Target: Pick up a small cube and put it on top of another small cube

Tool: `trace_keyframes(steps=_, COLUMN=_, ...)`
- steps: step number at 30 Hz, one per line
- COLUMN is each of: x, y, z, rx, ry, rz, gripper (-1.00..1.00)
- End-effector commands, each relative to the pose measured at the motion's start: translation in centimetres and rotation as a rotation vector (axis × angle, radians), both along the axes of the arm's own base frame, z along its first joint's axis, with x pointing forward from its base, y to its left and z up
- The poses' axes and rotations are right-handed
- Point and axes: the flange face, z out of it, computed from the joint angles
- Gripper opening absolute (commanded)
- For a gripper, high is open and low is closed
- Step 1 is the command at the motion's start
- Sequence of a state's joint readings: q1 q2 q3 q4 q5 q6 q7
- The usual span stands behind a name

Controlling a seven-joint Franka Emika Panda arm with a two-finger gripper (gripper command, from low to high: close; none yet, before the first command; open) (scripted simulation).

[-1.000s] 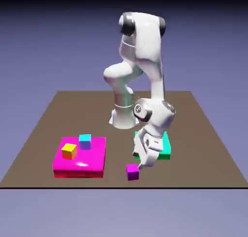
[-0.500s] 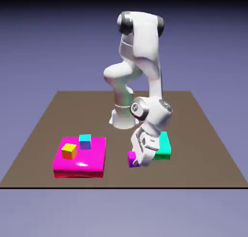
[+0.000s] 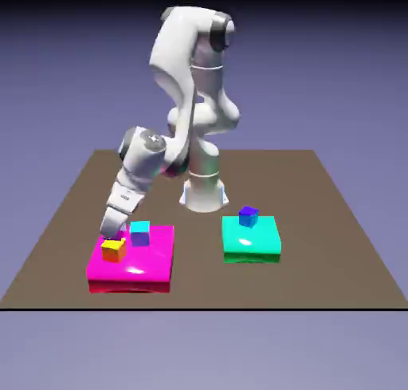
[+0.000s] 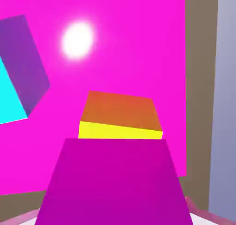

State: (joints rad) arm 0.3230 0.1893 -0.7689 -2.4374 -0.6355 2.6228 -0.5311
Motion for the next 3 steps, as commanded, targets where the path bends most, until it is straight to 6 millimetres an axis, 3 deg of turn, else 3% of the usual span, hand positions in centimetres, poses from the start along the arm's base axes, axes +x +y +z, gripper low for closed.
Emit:
trace_keyframes(steps=1, x=0.0, y=0.0, z=0.0, rx=0.000, ry=0.000, rz=0.000, gripper=1.00)
trace_keyframes(steps=3, x=0.3, y=0.8, z=2.3, rx=-0.001, ry=0.000, rz=0.001, gripper=1.00)
